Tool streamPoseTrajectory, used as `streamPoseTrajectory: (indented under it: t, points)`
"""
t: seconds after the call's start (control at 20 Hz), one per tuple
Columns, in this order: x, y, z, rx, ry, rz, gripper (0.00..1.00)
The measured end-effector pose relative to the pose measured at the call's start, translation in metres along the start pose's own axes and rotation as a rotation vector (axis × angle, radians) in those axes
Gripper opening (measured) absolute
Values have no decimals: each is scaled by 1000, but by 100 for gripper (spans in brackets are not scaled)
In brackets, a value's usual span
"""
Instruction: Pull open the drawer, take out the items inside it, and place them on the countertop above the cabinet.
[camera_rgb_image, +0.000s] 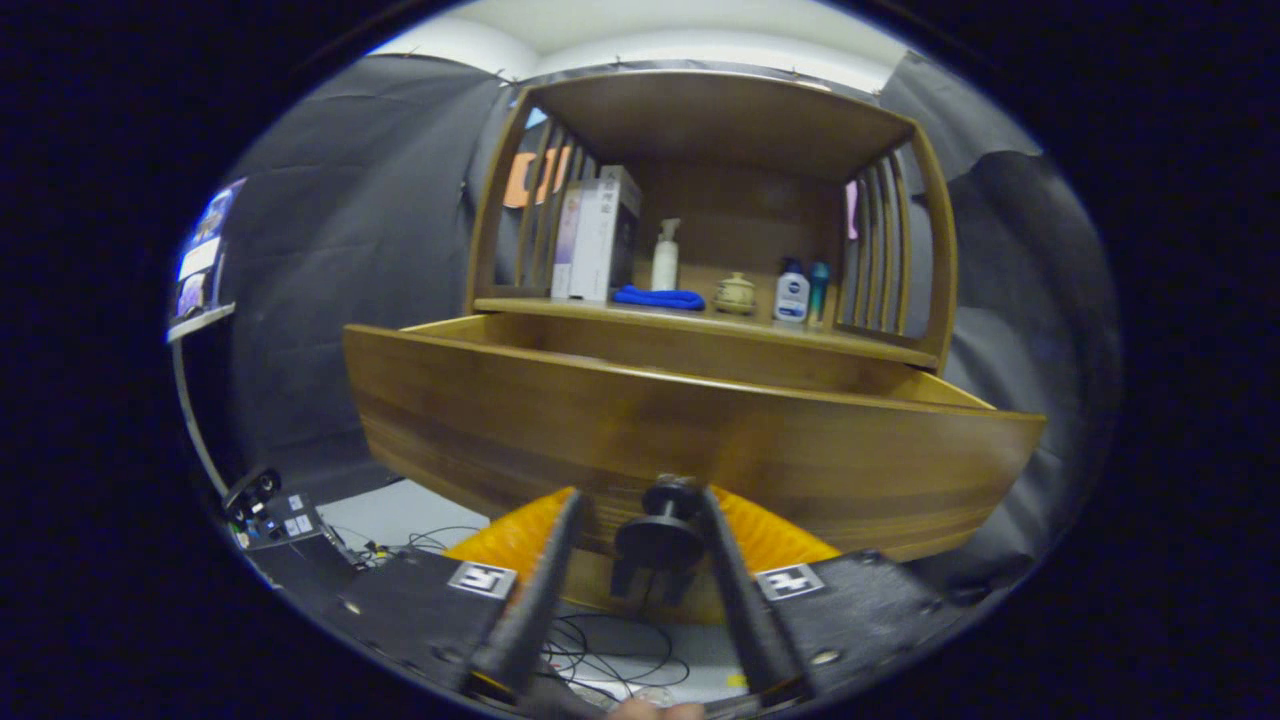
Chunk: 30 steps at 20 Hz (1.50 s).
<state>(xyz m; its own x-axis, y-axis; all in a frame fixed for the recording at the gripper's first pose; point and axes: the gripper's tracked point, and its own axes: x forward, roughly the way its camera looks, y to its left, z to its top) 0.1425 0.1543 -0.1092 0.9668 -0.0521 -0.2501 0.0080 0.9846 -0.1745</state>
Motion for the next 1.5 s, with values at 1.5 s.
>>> streamPoseTrajectory:
  t: [1.5]
  points:
    - [117, -30, 30, 197, 698, 90, 83]
